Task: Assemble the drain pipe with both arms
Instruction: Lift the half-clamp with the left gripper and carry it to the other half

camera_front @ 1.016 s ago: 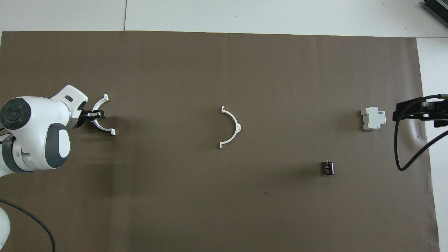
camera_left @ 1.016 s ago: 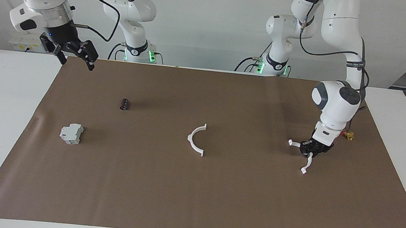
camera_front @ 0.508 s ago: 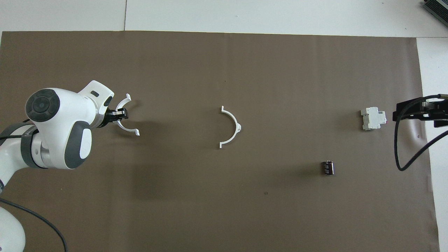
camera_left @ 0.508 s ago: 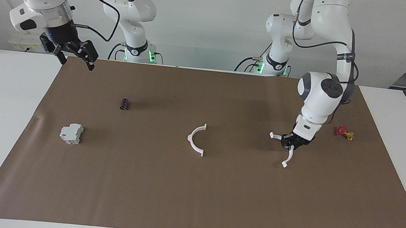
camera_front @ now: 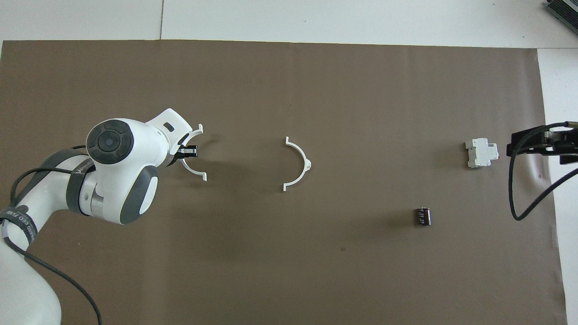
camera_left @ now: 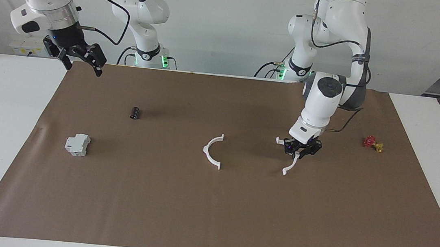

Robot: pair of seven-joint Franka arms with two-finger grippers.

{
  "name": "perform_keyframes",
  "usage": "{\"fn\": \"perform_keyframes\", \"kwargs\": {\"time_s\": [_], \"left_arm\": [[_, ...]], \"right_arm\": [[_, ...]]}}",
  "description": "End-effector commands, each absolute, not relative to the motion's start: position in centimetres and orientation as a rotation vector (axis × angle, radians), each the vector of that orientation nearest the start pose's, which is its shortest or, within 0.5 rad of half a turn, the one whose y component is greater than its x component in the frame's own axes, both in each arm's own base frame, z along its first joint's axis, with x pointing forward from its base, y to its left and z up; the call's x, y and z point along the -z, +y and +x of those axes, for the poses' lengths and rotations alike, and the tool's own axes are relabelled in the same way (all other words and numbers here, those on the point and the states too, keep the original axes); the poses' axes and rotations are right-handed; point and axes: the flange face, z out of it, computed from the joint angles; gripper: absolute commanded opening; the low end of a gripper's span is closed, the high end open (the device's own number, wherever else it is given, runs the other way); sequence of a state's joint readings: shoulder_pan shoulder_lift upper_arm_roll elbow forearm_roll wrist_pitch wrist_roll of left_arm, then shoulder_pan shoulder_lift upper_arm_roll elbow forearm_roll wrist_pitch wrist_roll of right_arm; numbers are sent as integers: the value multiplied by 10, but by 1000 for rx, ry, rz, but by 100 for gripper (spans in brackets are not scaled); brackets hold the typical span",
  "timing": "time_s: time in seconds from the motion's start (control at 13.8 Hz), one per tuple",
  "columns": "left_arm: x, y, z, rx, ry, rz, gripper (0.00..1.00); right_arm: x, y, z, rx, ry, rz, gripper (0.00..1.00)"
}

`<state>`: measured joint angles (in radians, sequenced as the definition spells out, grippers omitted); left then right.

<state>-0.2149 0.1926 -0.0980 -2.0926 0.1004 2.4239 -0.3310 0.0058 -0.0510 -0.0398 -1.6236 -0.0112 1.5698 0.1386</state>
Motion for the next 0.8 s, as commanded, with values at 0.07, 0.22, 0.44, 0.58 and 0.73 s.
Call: {"fn": "perform_keyframes", "kwargs": {"time_s": [0.07,0.22,0.44,0.58,0.73], "left_arm": [[-343,-211,569,237,35,-3125,0],[-337,-233,572,235,52,-3134,0],[-327,-266,573,234,75,-3144,0],[-324,-288,567,240,88,-3138,0],[-317,-298,561,234,120,-3118,0]], "right_arm": [[-627,-20,536,-13,247,-3124,100],[-627,-20,536,-13,247,-3124,100],[-627,-20,536,-13,247,-3124,100],[-627,-19,536,-13,245,-3124,100],[-627,-20,536,-13,247,-3124,100]]}}
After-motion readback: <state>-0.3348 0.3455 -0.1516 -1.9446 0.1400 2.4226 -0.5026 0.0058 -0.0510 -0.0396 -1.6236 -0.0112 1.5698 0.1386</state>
